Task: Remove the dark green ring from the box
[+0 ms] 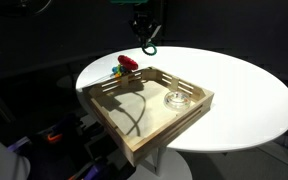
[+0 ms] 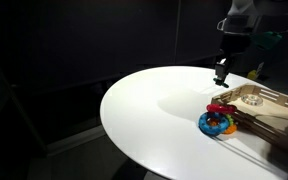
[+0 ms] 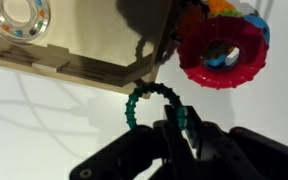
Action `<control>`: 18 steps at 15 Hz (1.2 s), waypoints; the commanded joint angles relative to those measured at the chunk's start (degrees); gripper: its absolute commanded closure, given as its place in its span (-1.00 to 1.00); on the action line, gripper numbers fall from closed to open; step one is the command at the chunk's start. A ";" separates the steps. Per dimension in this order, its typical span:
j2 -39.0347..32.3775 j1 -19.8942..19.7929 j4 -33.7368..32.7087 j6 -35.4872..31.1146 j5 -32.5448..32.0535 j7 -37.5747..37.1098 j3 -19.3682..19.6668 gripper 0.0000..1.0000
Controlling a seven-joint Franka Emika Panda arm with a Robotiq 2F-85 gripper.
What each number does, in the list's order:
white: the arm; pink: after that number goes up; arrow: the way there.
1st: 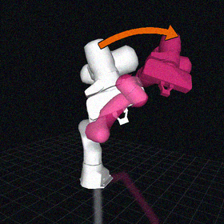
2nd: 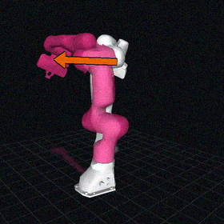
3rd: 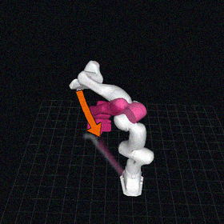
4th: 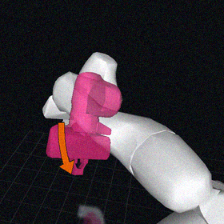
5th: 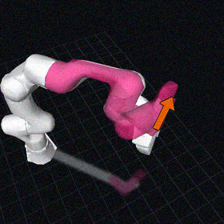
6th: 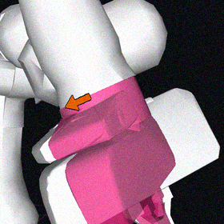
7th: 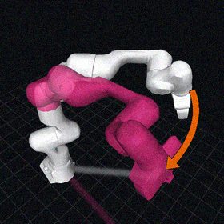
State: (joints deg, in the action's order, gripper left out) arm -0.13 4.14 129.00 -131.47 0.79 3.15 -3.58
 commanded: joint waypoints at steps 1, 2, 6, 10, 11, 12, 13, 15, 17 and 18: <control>0.34 1.13 -1.37 2.79 1.58 1.41 -1.32 0.88; 0.32 1.37 -1.49 3.52 2.10 1.91 -1.57 0.21; 0.16 1.55 -2.21 6.65 4.54 3.58 -1.70 -0.25; 0.67 0.83 -3.43 11.79 3.86 2.64 -1.02 -0.87; 0.98 0.64 -3.74 13.27 3.28 1.92 -0.80 -0.98; 1.24 0.44 -4.00 14.48 2.99 1.54 -0.58 -1.00; 1.15 0.25 -4.23 15.48 2.70 0.90 -0.40 -1.00; 1.68 -0.14 -4.60 17.60 2.25 0.16 -0.04 -1.00; 2.36 -0.46 -4.80 19.66 1.50 -0.93 0.25 -1.00; 2.71 -0.56 -4.80 20.50 1.32 -1.31 0.38 -1.00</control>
State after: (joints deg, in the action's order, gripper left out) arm 1.05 4.07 125.18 -114.64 3.65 4.07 -3.43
